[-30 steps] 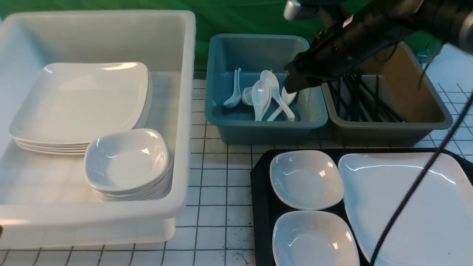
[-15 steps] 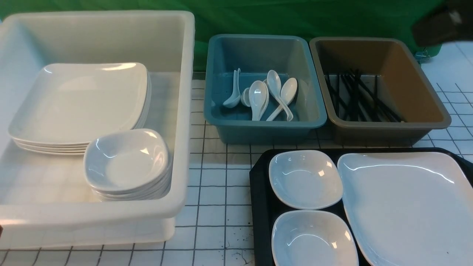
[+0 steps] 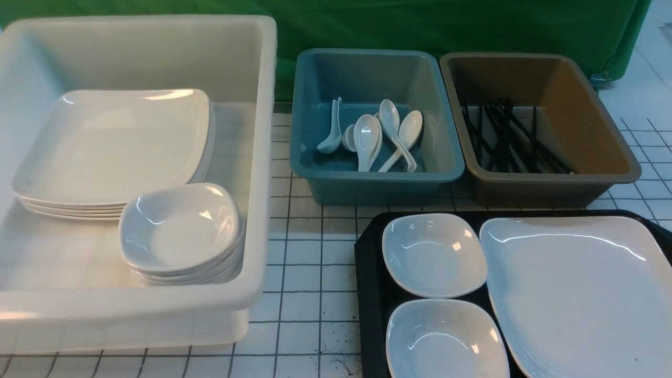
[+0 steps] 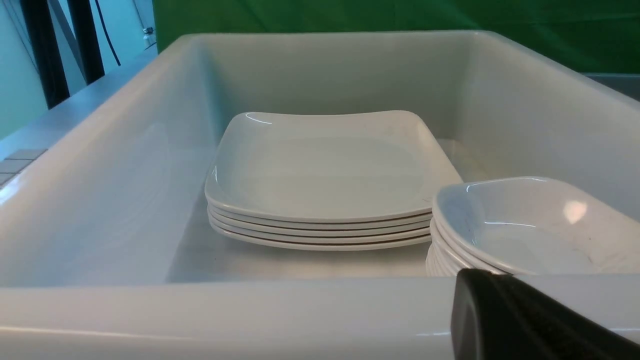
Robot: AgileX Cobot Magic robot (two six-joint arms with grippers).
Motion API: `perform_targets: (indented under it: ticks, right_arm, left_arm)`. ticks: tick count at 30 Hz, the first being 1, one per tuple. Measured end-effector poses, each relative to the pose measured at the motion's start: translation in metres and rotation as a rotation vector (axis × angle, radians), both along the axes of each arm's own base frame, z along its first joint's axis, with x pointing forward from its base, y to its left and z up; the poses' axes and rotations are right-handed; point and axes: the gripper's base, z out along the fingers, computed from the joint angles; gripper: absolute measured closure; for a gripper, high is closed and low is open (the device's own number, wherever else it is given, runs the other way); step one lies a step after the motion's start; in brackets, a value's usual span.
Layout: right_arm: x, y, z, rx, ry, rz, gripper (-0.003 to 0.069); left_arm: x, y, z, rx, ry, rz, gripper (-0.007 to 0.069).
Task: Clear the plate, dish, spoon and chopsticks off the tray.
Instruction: Use the left arm to grab a small plate from the dinner plate
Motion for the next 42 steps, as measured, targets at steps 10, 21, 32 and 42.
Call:
perform_targets:
  ticks: [10, 21, 32, 42]
  right_arm:
    - [-0.045, -0.024, -0.017, 0.131, -0.179, -0.116, 0.065]
    - [-0.046, -0.025, -0.015, 0.15, -0.197, -0.131, 0.0642]
    - [-0.045, -0.025, -0.014, 0.155, -0.209, -0.131, 0.0634]
    - [-0.045, -0.025, -0.014, 0.15, -0.209, -0.131, 0.0616]
  left_arm:
    - [0.0, -0.006, 0.005, -1.027, -0.069, -0.025, 0.062]
    - [-0.017, -0.02, 0.087, -0.906, -0.099, -0.21, 0.062]
    - [0.064, -0.055, 0.173, -0.427, 0.75, -0.604, 0.062]
    - [0.134, -0.134, 0.136, -0.389, 1.049, -0.879, 0.0613]
